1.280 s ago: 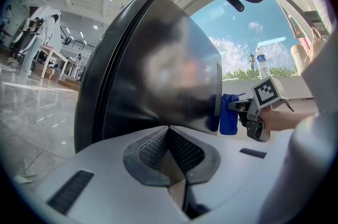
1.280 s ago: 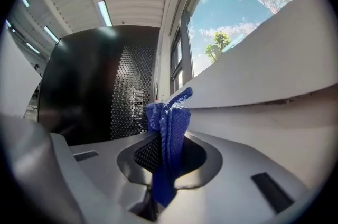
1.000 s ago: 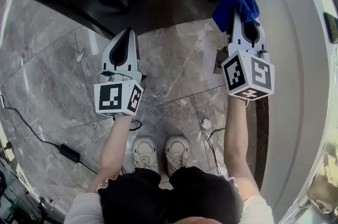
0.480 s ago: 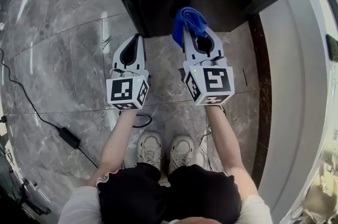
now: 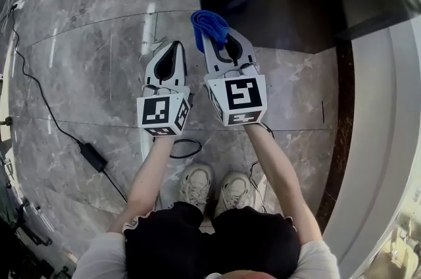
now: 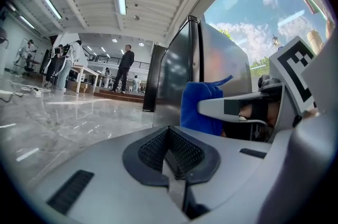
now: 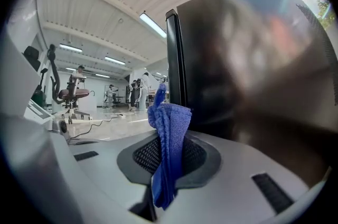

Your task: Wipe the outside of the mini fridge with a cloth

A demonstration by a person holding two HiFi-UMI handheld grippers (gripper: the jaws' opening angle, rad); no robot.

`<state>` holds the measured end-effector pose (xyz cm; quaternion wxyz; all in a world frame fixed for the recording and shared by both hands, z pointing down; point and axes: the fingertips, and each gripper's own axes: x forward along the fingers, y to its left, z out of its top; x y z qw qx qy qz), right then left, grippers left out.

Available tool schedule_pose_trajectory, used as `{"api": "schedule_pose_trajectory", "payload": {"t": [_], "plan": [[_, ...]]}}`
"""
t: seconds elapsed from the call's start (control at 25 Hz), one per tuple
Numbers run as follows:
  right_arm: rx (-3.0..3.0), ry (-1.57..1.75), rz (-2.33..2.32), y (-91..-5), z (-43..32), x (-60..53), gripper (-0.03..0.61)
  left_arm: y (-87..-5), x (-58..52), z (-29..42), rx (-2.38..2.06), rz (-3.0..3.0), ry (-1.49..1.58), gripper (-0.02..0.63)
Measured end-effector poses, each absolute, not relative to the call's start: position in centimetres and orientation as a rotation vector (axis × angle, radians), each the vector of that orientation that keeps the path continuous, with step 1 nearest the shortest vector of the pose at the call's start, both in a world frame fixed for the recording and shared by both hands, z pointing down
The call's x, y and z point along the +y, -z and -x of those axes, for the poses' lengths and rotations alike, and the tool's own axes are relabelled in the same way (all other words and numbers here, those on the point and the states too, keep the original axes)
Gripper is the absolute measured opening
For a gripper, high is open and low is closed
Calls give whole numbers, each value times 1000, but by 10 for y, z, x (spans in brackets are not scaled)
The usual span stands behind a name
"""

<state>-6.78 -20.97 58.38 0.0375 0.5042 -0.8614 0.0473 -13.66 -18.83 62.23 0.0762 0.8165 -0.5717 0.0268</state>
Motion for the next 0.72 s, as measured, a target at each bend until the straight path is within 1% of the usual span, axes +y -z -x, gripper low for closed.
{"api": "schedule_pose_trajectory", "payload": {"t": [0.28, 0.72], "plan": [[-2620, -117, -1586, -584, 60, -216, 64, -619, -192, 123, -1685, -2468, -65, 3], [-2530, -122, -1751, -581, -6, -212, 64, -612, -190, 70, -1558, -2557, -43, 3]]}}
